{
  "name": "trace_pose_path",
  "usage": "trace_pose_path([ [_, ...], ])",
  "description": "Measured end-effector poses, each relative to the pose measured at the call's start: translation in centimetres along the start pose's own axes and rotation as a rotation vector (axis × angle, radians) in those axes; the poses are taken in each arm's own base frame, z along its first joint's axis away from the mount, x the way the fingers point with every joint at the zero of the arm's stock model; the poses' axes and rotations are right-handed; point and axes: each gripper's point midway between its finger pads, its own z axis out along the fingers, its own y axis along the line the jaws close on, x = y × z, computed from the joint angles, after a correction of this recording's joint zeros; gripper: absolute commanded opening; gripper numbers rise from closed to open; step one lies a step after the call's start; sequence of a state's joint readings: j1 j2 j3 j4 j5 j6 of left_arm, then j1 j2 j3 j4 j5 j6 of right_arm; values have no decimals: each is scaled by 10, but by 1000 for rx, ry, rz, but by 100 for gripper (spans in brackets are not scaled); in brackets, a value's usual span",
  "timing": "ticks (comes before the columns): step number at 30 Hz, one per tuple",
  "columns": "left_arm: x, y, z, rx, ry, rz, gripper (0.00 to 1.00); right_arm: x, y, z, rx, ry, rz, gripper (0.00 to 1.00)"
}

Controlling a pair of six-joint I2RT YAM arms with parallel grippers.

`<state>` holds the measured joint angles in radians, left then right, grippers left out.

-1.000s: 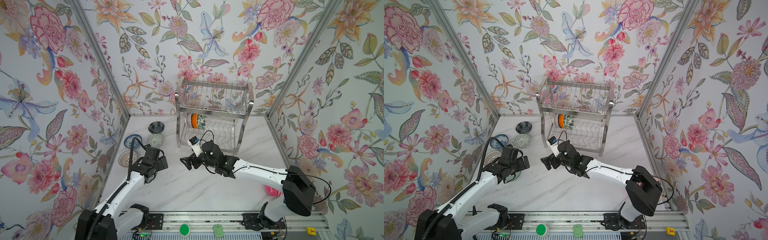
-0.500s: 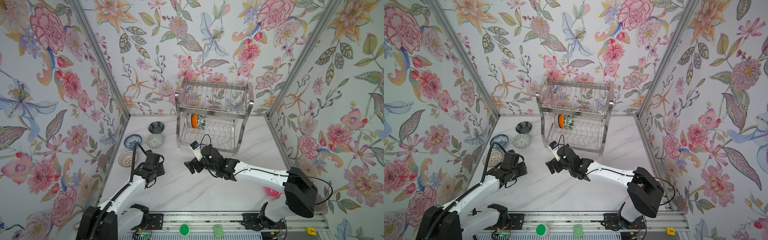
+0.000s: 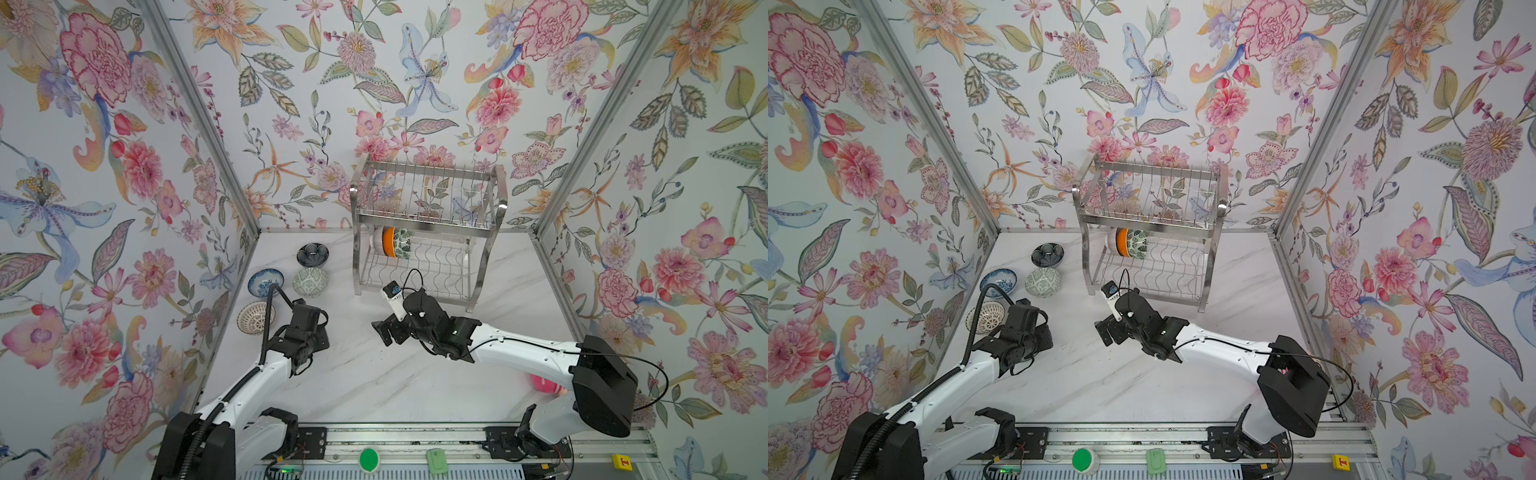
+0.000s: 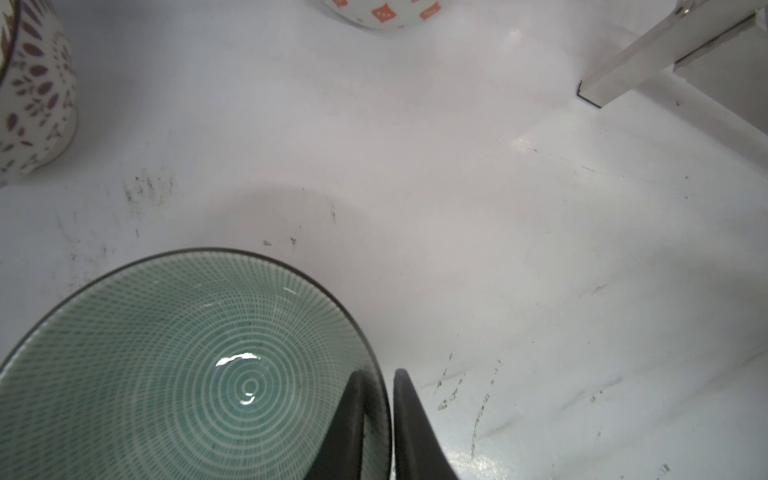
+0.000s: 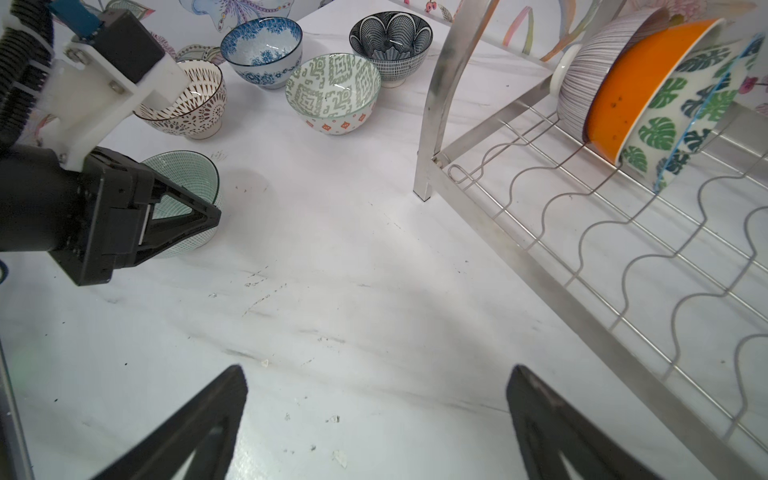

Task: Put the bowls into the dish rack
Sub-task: 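Lower the left gripper onto the rim of the pale green grid-pattern bowl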

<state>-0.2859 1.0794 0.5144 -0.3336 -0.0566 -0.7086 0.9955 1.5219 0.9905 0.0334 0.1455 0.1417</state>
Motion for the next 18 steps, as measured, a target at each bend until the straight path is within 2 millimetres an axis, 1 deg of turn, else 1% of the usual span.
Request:
trace_pose_path([
  [1,-2,0,-1,-1,-7,2,1,0,-1,0,6,1,0,99],
  [2,-7,-1,-2,-1,-28,20,0,1,-2,0,13,3,-1,99],
  [5,-17,-3,-5,2,-60,22,0,3,-6,-2,30,8,-2,99],
  [11,-22,-8,-9,8,-66,36,0,-2,-9,-9,46,-7,1,99],
  [18,-23,-34,-17,56,-53,92,0,-7,-12,-14,55,-25,4,99],
])
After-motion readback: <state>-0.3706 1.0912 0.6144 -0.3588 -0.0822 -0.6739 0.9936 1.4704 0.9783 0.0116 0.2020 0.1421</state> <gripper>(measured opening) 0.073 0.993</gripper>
